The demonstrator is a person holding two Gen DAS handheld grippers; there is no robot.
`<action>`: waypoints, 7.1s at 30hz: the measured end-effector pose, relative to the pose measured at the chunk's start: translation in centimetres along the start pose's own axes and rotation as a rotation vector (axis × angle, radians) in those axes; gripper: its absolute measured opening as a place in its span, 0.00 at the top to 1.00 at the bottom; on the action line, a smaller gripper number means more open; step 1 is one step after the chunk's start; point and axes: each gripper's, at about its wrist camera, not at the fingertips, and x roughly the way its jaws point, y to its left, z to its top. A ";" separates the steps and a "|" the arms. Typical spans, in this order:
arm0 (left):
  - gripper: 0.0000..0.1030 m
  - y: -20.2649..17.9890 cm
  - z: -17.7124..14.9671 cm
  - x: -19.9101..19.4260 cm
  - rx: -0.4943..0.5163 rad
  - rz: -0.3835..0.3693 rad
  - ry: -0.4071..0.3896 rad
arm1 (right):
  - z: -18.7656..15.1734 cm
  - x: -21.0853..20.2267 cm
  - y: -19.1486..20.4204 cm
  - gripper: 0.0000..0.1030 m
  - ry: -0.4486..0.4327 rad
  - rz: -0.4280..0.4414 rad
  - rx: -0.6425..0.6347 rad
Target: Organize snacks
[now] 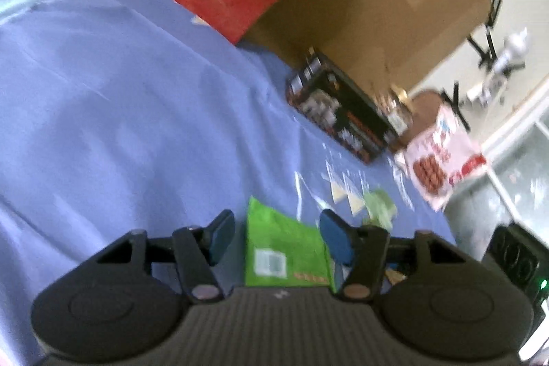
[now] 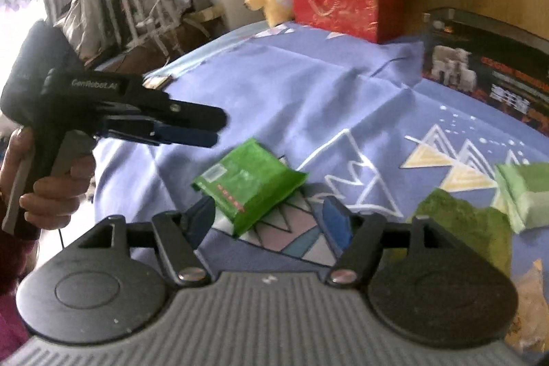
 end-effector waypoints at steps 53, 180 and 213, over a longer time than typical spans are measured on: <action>0.38 -14.2 7.2 14.2 0.394 -0.030 -0.005 | -3.5 -11.6 -19.0 0.56 -0.382 -0.417 0.581; 0.51 -13.5 12.1 14.1 0.380 0.006 -0.118 | 7.5 -5.0 -16.8 0.53 -0.335 -0.345 0.254; 0.41 -4.9 -2.6 4.3 0.036 -0.159 0.166 | -4.6 -4.7 -0.8 0.22 -0.010 -0.215 -0.078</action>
